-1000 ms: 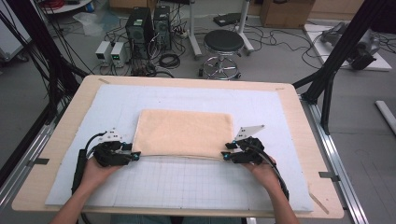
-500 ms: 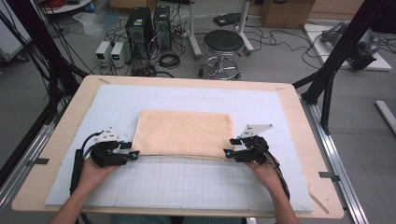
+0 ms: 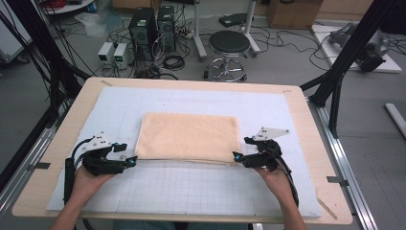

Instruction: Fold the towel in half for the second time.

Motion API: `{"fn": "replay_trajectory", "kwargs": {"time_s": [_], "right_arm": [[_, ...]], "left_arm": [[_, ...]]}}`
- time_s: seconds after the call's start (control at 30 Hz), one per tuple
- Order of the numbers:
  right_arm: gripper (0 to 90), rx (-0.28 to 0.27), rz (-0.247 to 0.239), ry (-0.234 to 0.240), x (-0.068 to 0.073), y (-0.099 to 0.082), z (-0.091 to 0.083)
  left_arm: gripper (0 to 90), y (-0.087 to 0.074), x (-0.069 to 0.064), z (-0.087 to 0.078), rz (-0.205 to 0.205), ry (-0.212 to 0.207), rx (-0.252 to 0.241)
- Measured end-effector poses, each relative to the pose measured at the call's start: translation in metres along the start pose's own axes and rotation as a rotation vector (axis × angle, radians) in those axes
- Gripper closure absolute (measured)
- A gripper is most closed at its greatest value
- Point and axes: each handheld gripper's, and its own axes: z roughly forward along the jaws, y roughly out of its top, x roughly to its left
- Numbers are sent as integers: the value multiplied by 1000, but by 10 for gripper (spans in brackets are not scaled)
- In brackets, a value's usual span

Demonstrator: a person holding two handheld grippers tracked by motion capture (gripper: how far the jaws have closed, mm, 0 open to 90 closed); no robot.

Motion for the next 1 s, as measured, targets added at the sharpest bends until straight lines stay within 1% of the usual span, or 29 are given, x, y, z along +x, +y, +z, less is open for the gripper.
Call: {"fn": "replay_trajectory", "kwargs": {"time_s": [0.07,0.2,0.3,0.47,0.5,0.53,0.8,1.0], "right_arm": [[219,-3,-2,-5,2,0,-2],[209,-9,-8,-9,4,-1,-5],[198,-15,4,-11,5,-2,-7],[179,-29,1,-18,7,-5,-12],[175,-29,8,-17,8,-5,-13],[171,-35,10,-18,9,-6,-14],[138,-34,13,-32,12,-10,-20],[125,-45,13,-38,16,-13,-27]], "left_arm": [[310,0,-2,-4,13,5,-2],[301,-1,-5,-7,15,15,-9],[293,-1,-5,-9,22,23,-6],[275,-3,-6,-11,17,29,-10],[271,-3,-6,-11,20,31,-12],[267,-3,-7,-11,15,29,-10],[251,-4,-11,-14,30,31,-4],[203,-6,-14,-16,32,37,-7]]}}
